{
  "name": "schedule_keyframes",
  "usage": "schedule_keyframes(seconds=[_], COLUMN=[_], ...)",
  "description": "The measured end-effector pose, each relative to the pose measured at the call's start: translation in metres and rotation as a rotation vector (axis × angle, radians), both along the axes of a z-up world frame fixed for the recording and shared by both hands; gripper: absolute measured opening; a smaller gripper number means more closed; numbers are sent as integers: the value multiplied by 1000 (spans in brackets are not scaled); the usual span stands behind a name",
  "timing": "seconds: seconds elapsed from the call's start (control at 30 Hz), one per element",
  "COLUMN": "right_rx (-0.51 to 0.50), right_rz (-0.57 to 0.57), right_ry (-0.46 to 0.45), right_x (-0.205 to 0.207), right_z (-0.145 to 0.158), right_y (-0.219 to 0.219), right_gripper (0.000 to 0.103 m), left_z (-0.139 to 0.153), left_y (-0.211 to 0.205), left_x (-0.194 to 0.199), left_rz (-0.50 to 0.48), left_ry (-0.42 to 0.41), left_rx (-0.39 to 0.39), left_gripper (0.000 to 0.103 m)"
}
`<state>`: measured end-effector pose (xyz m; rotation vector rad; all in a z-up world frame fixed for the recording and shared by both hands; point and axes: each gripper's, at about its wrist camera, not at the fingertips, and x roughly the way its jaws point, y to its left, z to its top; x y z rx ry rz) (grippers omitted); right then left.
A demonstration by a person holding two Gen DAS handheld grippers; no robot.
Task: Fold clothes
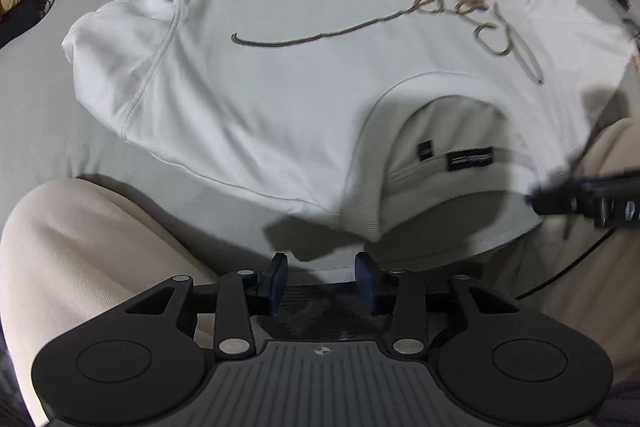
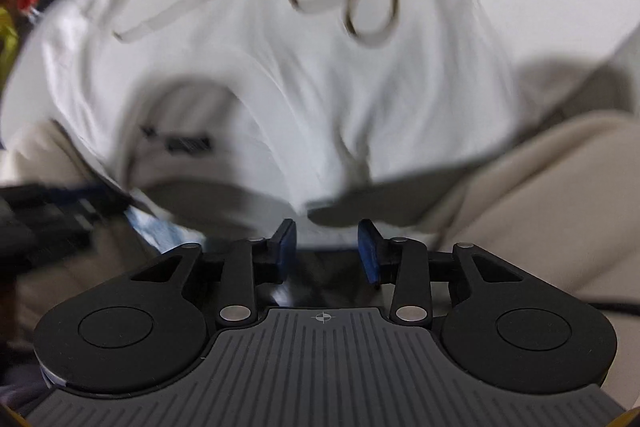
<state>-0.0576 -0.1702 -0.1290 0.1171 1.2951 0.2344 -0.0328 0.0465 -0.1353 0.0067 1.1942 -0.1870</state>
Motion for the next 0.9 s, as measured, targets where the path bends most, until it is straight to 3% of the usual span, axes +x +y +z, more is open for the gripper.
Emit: schedule_keyframes(seconds=[0.17, 0.4, 0.5, 0.57, 0.6, 0.7, 0.77, 0.9], right_rx=[69, 184, 218, 240, 250, 256, 246, 245], right_rz=[11, -64, -97, -109, -111, -104, -93, -89], right_ry=[-132, -170, -171, -170, -169, -175, -180, -175], right_x=[1, 11, 15, 16, 16, 16, 17, 18], right_z=[37, 63, 68, 72, 74, 77, 78, 77], right_y=[0, -14, -13, -14, -14, -9, -6, -5], right_gripper=[58, 64, 64, 64, 64, 64, 64, 64], left_z=[24, 39, 30, 16, 8, 3, 3, -1], left_y=[40, 138, 182, 199, 203, 204, 199, 186], left_x=[4, 15, 22, 29, 33, 44, 54, 80], left_rz=[155, 540, 749, 819, 832, 821, 765, 667], left_ry=[-134, -295, -285, -226, -197, -181, -153, -53], left_rx=[-156, -382, -527, -659, -705, -708, -695, -610], left_gripper=[48, 48, 47, 48, 48, 50, 61, 65])
